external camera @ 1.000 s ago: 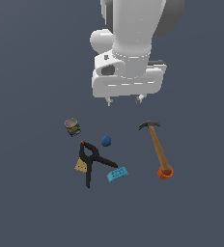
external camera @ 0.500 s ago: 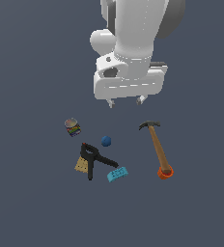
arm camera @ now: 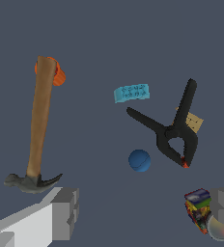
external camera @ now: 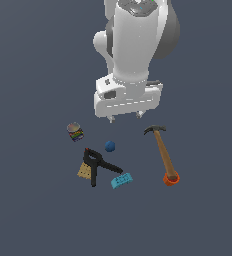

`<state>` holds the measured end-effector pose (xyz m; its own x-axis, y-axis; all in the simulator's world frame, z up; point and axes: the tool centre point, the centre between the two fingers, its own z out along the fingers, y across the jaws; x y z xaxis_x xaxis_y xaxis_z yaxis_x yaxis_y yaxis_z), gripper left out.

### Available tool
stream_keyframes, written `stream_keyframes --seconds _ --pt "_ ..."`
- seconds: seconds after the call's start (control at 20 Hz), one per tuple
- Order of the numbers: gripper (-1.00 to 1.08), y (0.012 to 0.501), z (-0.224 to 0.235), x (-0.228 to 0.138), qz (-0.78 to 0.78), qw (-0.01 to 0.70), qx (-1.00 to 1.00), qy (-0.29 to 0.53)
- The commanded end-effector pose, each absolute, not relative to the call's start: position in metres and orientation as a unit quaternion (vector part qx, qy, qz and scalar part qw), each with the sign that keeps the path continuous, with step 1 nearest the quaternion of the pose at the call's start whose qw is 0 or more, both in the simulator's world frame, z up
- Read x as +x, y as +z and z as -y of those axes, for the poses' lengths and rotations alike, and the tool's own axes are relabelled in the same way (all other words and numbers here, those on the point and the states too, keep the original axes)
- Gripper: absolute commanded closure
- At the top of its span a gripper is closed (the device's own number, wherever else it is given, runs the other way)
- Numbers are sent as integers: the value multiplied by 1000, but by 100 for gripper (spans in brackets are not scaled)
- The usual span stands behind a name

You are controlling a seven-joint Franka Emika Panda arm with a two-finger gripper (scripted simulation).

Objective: Pick up a designated object from a clutter of objects.

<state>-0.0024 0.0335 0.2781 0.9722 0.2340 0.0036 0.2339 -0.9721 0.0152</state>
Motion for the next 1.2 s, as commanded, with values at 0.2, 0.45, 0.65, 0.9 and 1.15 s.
stream_keyframes --seconds 0.2,0.45,0.65,0.9,1.15 --pt "-92 221 -16 -2 -153 4 988 2" --pt "-92 170 1 -8 -185 1 983 1" --pt "-92 135 12 -16 -207 0 978 1" --pt "-92 104 23 -26 -227 0 974 0" --pt "-92 87 29 -33 -239 0 971 0"
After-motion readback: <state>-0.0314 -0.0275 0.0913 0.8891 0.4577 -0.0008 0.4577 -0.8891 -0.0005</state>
